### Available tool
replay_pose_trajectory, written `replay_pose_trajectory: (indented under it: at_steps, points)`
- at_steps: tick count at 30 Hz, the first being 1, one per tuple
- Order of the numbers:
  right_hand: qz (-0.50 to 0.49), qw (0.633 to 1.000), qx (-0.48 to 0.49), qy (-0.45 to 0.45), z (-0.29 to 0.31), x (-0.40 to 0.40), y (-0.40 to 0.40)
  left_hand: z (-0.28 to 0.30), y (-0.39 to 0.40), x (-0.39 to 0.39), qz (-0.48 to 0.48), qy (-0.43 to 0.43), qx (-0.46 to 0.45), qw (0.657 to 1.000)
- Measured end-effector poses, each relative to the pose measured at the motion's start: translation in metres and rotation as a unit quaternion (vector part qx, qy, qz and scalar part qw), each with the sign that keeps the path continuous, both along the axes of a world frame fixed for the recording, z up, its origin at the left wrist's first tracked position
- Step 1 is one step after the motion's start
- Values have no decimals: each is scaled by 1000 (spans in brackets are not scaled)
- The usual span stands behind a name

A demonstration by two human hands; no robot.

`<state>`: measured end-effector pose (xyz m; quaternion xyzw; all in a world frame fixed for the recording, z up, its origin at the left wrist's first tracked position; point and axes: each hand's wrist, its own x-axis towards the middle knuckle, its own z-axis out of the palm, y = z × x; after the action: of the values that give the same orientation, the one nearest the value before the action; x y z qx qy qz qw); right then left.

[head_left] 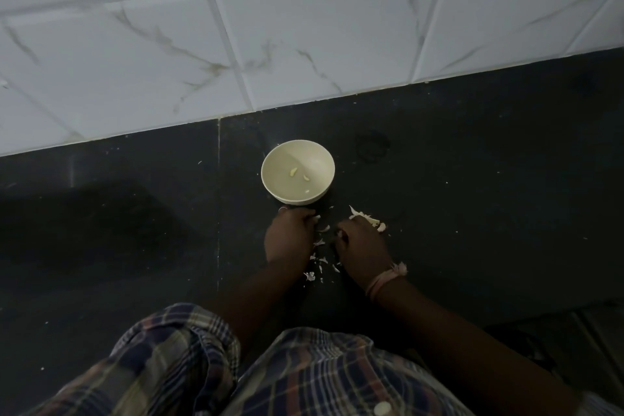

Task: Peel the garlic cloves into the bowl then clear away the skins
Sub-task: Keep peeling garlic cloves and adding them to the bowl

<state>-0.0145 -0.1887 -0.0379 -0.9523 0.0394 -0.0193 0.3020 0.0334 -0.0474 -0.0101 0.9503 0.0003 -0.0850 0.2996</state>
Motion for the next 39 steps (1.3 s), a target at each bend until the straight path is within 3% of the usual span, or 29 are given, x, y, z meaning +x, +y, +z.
replay_pose_trajectory:
  at_steps: [3,11,18,21,23,26,32,39]
  points:
    - [26,999,-14,-36,0,6,7,-1,4,-2,-27,-3,27,999]
    - [44,999,-21,24,-9,14,9,-4,10,-20,-48,4,41,998]
    - [-14,997,-38,-69,-1,-1,-1,0,21,-18,16,96,-82,992]
    - [24,996,40,-73,2,-7,13,2,21,-19,34,89,-115,989]
    - [14,992,109,-67,2,-16,28,3,19,-21,92,139,-202,965]
    - [-12,985,166,-35,-2,-27,45,10,17,-30,167,236,-333,897]
    - [-111,942,311,57,12,-27,52,5,30,-32,234,311,-443,808]
    - [-168,918,357,41,19,-20,59,10,36,-28,248,292,-522,763]
